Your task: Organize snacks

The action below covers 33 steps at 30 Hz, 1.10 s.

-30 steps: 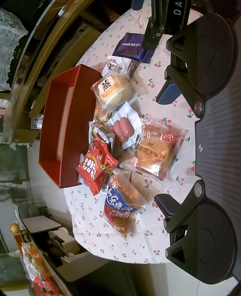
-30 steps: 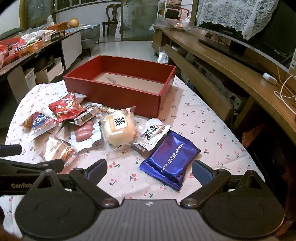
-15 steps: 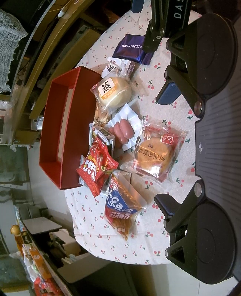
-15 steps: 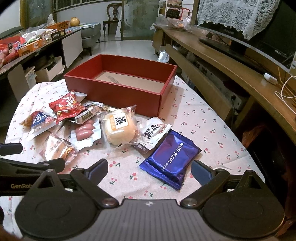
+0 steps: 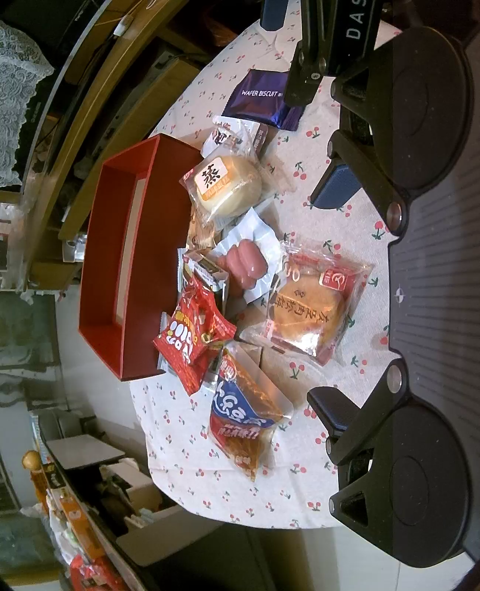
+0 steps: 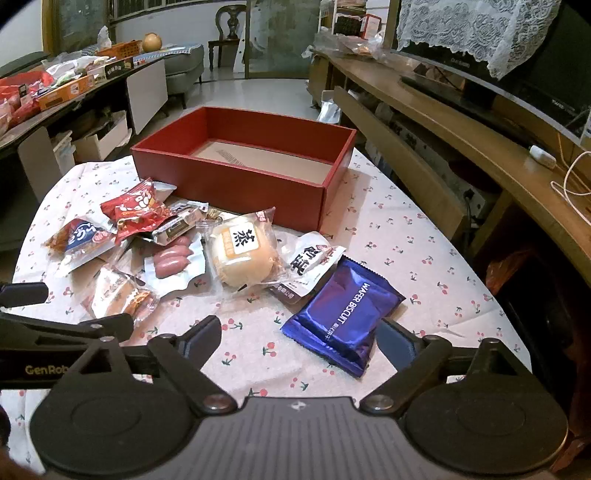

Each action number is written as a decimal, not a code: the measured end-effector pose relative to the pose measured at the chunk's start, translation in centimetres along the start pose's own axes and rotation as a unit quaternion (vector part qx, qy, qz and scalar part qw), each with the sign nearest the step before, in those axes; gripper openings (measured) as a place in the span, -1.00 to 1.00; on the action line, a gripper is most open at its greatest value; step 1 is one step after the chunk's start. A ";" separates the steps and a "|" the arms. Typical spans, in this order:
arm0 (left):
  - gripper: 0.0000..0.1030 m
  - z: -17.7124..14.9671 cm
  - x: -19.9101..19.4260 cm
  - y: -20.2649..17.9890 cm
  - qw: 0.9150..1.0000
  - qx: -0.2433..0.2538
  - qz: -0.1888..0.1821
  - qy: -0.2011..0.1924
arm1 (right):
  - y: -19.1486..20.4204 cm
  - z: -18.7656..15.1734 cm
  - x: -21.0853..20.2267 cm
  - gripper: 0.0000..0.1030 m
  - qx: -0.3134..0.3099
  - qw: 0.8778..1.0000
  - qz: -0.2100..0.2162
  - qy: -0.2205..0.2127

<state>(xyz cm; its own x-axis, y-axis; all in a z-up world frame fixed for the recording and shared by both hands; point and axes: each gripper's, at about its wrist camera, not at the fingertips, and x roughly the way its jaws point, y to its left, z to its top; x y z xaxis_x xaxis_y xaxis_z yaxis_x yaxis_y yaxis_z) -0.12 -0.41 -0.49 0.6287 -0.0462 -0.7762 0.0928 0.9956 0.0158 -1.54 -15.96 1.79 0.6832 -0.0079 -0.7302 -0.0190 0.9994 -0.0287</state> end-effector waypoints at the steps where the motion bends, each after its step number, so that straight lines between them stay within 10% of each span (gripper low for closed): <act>1: 1.00 0.0 0.0 -0.1 1.000 0.001 0.000 0.000 | 0.0 0.0 0.0 0.84 0.000 1.000 0.000 0.000; 33: 0.99 0.8 0.8 0.4 1.000 0.011 -0.005 0.000 | -1.8 0.9 1.2 0.65 0.014 0.999 0.018 0.032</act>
<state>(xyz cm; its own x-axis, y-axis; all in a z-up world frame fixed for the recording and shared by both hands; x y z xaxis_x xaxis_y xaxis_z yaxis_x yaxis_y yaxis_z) 1.02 -0.15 -0.62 0.6273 -0.0568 -0.7767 0.1161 0.9930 0.0212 -0.03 -17.70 1.57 0.6349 0.0261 -0.7722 -0.0214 0.9996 0.0162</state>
